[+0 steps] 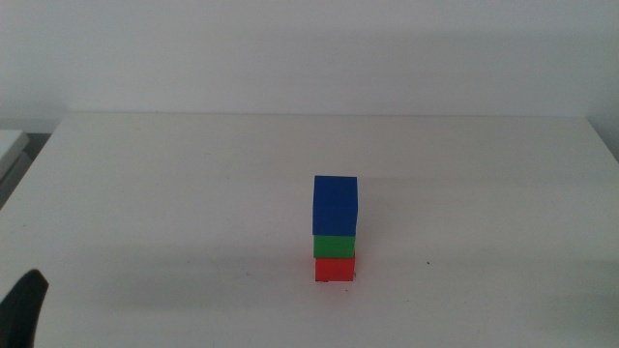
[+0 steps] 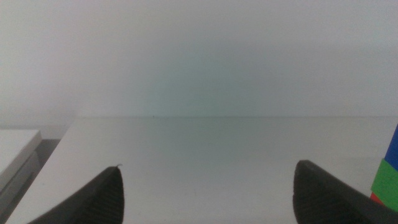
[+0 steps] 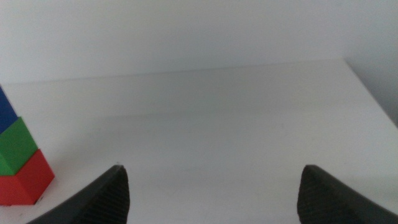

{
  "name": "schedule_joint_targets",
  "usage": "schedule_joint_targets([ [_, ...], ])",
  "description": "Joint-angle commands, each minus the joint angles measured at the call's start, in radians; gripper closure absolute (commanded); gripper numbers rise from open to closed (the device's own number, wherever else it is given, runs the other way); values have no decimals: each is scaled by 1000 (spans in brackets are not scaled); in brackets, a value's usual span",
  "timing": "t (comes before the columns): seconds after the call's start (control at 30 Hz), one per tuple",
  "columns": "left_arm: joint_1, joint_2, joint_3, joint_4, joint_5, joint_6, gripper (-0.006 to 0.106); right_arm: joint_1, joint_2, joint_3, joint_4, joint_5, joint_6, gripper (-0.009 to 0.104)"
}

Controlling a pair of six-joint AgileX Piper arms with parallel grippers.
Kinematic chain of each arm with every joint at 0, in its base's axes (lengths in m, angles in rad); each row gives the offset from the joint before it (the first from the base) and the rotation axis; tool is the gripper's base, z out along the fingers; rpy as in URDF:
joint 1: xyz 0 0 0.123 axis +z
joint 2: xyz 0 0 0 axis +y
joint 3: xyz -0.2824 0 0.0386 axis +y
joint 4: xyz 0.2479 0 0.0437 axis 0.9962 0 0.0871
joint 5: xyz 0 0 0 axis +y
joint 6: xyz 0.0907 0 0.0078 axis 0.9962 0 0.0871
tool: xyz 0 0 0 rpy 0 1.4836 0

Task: Stack red cubes first, then green, then blue cubes in a specific spot.

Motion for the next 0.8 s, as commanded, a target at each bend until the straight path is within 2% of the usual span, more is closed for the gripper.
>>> schedule_joint_targets([
  [0.0, 0, -29, 26, -3, -22, 0, 10, -15, -54, 28, -11, -13, -3, 8],
  [0.2, 0, -29, 78, 28, -38, 0, 10, -22, -55, 46, 24, -10, -3, 8],
  [0.77, 0, -29, 95, 36, -92, 0, 10, -22, -55, 46, 24, -42, -3, 8],
])
